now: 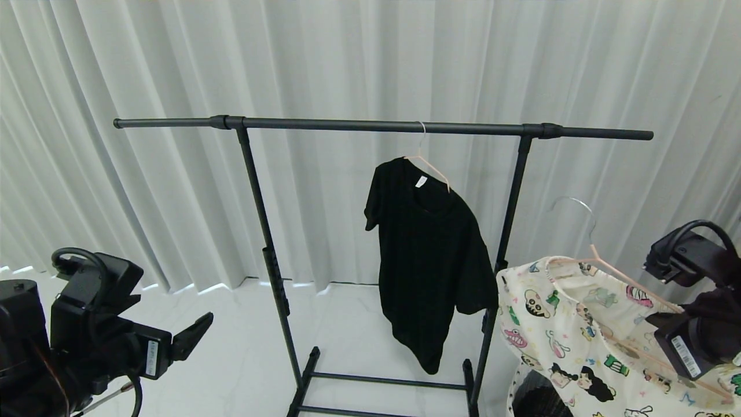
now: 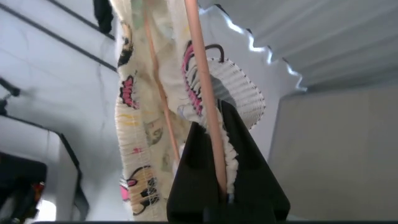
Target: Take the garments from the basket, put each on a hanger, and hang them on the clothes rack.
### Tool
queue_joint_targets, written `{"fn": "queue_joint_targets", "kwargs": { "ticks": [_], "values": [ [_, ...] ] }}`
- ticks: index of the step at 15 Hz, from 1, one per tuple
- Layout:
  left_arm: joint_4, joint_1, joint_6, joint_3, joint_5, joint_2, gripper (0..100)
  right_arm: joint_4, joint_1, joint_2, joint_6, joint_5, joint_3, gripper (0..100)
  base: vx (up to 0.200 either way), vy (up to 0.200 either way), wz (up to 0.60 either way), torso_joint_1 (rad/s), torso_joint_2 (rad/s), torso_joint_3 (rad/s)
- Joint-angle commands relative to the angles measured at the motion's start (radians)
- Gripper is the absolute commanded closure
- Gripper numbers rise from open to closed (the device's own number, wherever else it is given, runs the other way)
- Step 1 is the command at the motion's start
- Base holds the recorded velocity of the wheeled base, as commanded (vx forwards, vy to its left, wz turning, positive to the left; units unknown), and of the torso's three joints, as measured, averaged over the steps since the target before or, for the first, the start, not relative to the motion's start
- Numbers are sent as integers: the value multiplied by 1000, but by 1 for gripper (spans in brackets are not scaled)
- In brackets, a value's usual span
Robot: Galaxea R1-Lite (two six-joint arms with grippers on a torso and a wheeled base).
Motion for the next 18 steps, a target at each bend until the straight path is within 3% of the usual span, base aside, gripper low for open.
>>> {"fn": "queue_joint_targets", "kwargs": {
  "ticks": [1, 6, 10, 13, 18],
  "values": [
    [0, 0, 0, -32, 32, 1, 0, 1, -9, -9, 21, 0, 1, 100, 0, 0, 0, 0, 0, 0],
    [0, 0, 3, -56, 152, -3, 0, 0, -22, -73, 75, 0, 45, 100, 0, 0, 0, 0, 0, 0],
    [-2, -9, 6, -58, 158, -5, 0, -33, -23, -76, 172, 0, 51, 100, 0, 0, 0, 0, 0, 0],
    [-2, -45, 8, -56, 158, -5, 0, -174, -26, -10, 204, 0, 74, 100, 0, 0, 0, 0, 0, 0],
    [-2, -94, 9, -58, 159, -5, 0, -431, -45, 153, 207, 6, 28, 100, 0, 0, 0, 0, 0, 0]
  ]
}}
